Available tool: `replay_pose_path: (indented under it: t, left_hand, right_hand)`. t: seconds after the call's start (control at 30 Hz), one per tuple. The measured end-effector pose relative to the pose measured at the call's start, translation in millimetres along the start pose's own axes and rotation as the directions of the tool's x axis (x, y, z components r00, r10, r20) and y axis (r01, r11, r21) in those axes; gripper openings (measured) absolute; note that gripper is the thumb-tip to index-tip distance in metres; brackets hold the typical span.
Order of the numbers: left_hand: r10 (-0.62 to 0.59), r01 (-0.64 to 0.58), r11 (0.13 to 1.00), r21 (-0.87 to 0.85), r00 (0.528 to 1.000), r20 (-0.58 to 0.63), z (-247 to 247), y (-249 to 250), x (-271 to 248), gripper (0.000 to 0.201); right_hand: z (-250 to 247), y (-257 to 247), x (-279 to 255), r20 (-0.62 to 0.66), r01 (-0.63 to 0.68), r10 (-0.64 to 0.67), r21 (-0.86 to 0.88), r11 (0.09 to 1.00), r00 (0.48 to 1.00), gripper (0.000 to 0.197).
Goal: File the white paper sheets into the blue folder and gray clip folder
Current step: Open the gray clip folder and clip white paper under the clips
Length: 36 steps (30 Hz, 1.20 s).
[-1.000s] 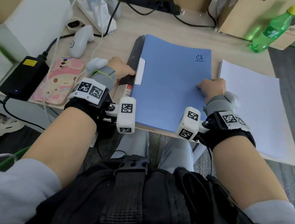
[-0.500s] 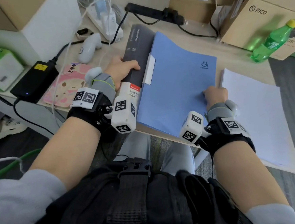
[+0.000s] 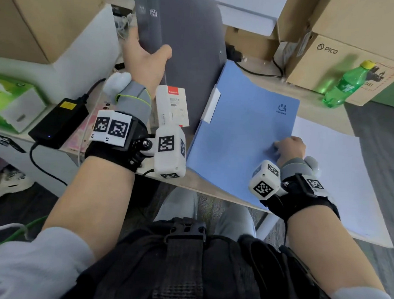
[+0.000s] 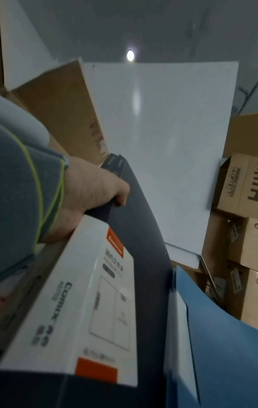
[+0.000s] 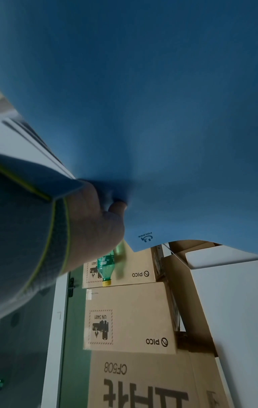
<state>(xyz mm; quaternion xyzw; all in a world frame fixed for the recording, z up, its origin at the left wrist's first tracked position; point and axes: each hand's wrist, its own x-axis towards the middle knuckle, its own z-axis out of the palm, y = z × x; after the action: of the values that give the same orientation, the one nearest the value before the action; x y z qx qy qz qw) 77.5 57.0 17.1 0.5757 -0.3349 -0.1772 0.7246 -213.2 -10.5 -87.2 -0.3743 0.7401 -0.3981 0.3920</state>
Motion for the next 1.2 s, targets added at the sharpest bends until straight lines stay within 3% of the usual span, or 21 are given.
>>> replay_pose_path:
  t: [0.17, 0.3, 0.37, 0.53, 0.63, 0.8, 0.87, 0.97, 1.03, 1.1, 1.2]
  left_hand:
    - [0.199, -0.194, 0.977, 0.082, 0.979, -0.05, 3.2, 18.2, 6.2, 0.045]
    - [0.278, -0.263, 0.948, 0.18, 0.959, -0.06, 13.2, 29.0, 4.2, 0.044]
    - [0.274, -0.266, 0.956, 0.122, 0.96, -0.053, 19.1, 31.2, 3.6, 0.044]
    - [0.127, -0.137, 0.983, -0.119, 0.988, -0.088, 31.3, 23.8, 4.9, 0.042]
    - [0.012, -0.013, 0.979, -0.202, 1.0, -0.008, 37.6, 15.9, 1.5, 0.025]
    - [-0.137, 0.142, 0.945, -0.294, 0.99, 0.038, 39.7, -2.4, 3.2, 0.024]
    - [-0.183, 0.187, 0.94, -0.286, 0.982, 0.042, 37.0, -10.9, 4.3, 0.022]
    - [-0.232, 0.239, 0.924, -0.299, 0.971, 0.058, 33.5, -24.0, 3.4, 0.02]
    - [-0.237, 0.246, 0.929, -0.278, 0.969, 0.064, 33.2, -30.4, -0.3, 0.02]
    - [-0.231, 0.241, 0.944, -0.227, 0.971, 0.068, 34.6, -33.3, -5.9, 0.021]
    - [-0.258, 0.273, 0.947, -0.168, 0.96, 0.105, 37.4, -40.9, -18.0, 0.02]
  right_hand:
    - [-0.2, 0.0, 2.4, 0.009, -0.02, 0.02, 0.073, 0.997, 1.0, 0.046]
    - [3.1, 1.2, 0.3, 0.031, -0.026, 0.024, 0.075, 0.997, 0.999, 0.046]
    - [7.5, 3.0, -0.6, 0.049, -0.026, 0.021, 0.091, 0.996, 0.999, 0.044]
    - [23.5, -3.1, -3.0, 0.15, 0.033, -0.04, 0.051, 0.998, 0.988, 0.039]
    - [31.4, -8.0, -3.6, 0.19, 0.028, -0.038, 0.055, 0.998, 0.981, 0.043]
    - [33.6, -4.6, -2.1, 0.215, 0.011, -0.03, 0.088, 0.996, 0.976, 0.033]
    - [29.2, -6.3, -1.0, 0.154, -0.013, -0.02, 0.206, 0.978, 0.988, 0.022]
    - [11.2, -16.9, -2.9, 0.063, -0.009, -0.025, 0.486, 0.874, 0.998, 0.037]
    - [0.5, -26.0, -3.1, 0.043, 0.01, -0.043, 0.585, 0.811, 0.998, 0.041]
    - [-1.1, -34.0, -6.9, 0.014, 0.071, -0.09, 0.487, 0.871, 0.996, 0.032]
    - [0.1, -34.0, -13.1, -0.009, 0.156, -0.156, 0.15, 0.976, 0.988, 0.026]
